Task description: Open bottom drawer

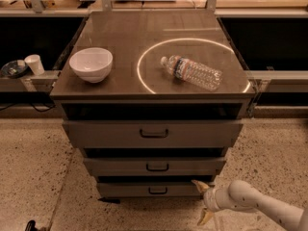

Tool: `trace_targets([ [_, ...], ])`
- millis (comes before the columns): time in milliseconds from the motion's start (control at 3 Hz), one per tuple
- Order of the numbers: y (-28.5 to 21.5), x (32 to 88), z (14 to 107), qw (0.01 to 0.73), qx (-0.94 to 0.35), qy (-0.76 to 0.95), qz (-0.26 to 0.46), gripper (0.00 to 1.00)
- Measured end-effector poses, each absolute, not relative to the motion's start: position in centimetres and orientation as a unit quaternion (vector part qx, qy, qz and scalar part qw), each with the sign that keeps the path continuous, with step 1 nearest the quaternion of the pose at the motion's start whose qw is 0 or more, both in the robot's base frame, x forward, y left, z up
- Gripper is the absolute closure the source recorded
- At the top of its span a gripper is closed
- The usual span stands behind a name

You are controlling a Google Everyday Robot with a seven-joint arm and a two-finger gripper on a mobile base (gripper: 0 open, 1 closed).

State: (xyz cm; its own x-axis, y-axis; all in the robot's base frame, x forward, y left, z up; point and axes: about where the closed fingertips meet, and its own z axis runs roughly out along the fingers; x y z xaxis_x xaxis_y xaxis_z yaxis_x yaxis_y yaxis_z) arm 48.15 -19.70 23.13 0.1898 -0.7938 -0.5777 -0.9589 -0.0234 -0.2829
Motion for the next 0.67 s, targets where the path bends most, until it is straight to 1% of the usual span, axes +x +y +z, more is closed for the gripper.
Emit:
trace_targets([
  [333, -21.6, 51.3, 21.5, 0.319, -0.694, 0.631, 0.132, 0.0],
  [667, -22.2, 53.1, 21.2, 0.321, -0.692, 0.634, 0.129, 0.0],
])
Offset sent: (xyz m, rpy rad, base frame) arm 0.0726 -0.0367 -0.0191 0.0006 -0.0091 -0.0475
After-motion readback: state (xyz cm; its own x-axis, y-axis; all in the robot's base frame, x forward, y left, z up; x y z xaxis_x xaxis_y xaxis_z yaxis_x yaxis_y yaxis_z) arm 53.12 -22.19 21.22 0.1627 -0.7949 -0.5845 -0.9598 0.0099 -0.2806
